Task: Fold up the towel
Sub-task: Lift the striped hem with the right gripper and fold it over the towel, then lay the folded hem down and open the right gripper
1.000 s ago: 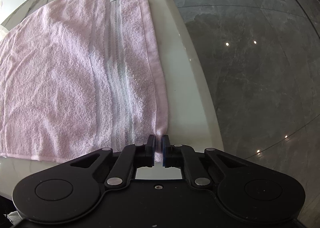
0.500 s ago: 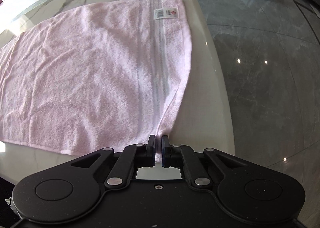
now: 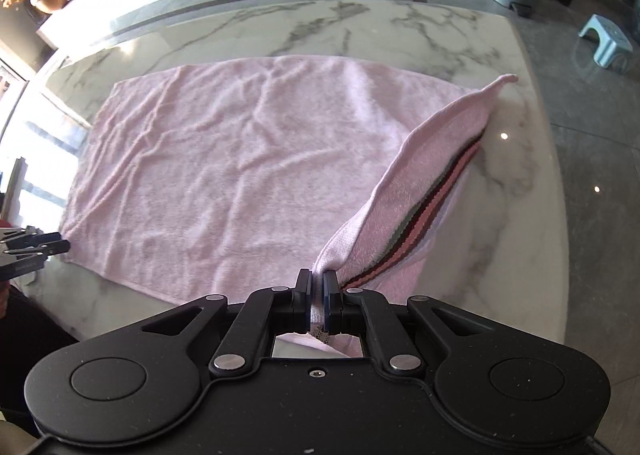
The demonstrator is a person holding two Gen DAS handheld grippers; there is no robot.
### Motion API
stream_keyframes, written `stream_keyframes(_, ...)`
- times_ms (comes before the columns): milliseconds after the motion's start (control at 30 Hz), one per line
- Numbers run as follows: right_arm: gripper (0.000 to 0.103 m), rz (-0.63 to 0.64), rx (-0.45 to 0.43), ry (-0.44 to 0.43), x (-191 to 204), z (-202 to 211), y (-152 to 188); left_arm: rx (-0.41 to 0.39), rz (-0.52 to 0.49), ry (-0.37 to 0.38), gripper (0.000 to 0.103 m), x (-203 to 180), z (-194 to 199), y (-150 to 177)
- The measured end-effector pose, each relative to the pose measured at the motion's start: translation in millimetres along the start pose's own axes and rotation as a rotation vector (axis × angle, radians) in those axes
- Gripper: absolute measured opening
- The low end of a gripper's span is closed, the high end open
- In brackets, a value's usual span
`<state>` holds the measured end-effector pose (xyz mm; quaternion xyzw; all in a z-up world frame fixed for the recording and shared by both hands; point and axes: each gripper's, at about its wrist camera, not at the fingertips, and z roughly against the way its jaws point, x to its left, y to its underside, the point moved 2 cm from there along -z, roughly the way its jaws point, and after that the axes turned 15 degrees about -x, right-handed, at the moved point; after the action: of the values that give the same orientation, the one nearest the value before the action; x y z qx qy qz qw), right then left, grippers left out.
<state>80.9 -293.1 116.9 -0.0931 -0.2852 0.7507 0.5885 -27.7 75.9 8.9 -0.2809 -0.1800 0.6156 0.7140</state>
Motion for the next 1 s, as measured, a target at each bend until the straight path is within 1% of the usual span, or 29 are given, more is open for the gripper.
stream_keyframes(67,0.004,0.007,-0.01,-0.056,21,-3,-11,0.003,-0.008,-0.001,0.029,0,0,0)
stream_keyframes(200,0.004,0.035,-0.04,-0.152,61,-4,-32,0.053,-0.059,-0.019,0.029,-3,-8,6)
stream_keyframes(267,0.004,0.057,-0.052,-0.196,83,-5,-42,0.063,-0.065,-0.005,0.029,-6,-10,8)
stream_keyframes(400,0.004,0.121,-0.064,-0.289,136,-12,-63,0.065,-0.049,0.011,0.029,-4,-10,11)
stream_keyframes(500,0.004,0.177,-0.038,-0.336,175,-27,-70,0.051,-0.029,0.024,0.029,1,-4,10)
stream_keyframes(633,0.004,0.251,0.013,-0.376,217,-49,-71,0.044,-0.05,0.007,0.029,6,7,8)
stream_keyframes(700,0.004,0.284,0.04,-0.392,235,-61,-69,0.02,-0.049,0.035,0.031,7,15,6)
stream_keyframes(767,0.004,0.315,0.07,-0.397,251,-75,-63,-0.009,-0.038,0.084,0.034,7,24,3)
stream_keyframes(833,0.004,0.333,0.105,-0.396,263,-90,-55,-0.046,-0.044,0.116,0.04,3,31,-1)
stream_keyframes(900,0.004,0.345,0.152,-0.393,274,-108,-45,-0.081,-0.057,0.131,0.044,0,34,-5)
stream_keyframes(1000,0.005,0.362,0.214,-0.37,281,-128,-33,-0.083,-0.073,0.132,0.045,-3,28,-7)
